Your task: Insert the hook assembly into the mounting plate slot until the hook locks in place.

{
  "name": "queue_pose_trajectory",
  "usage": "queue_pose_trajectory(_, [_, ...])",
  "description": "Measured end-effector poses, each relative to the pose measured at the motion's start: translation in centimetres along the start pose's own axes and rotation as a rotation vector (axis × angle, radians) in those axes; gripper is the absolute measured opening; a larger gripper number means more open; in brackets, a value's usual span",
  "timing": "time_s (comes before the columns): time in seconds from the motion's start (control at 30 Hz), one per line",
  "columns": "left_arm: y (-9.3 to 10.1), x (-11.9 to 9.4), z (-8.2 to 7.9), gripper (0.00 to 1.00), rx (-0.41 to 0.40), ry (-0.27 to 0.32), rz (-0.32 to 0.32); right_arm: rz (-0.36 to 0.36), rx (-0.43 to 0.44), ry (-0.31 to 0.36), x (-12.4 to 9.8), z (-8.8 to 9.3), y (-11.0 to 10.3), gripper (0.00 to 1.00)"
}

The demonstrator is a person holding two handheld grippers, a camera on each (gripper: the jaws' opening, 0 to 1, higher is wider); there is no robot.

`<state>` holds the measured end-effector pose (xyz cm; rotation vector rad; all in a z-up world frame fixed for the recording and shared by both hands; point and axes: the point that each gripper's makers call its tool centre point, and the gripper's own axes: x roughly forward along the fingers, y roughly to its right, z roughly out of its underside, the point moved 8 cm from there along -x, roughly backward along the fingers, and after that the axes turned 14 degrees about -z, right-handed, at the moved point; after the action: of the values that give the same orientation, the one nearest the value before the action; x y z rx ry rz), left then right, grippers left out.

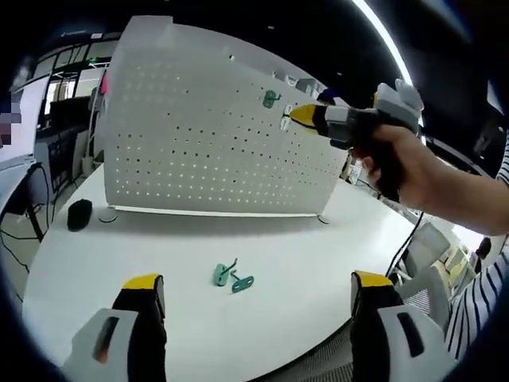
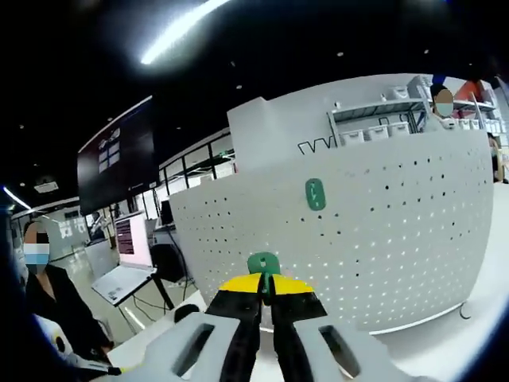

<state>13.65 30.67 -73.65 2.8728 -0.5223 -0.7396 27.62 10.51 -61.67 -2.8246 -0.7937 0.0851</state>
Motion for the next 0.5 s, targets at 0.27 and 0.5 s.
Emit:
queue_pose_trajectory(0.27, [-0.2,0.1,0.1,0.98,-0.008,-0.008,-0.010,0.062,-0.020,0.036,0.6,-1.3,2.5,0.00])
queue_pose_trajectory(0.5, [-0.2,0.2,0.1,0.97,-0.002,-0.014,-0.011,0.103,-0.027,0.068,1.2,-2.3,3.9,0.00])
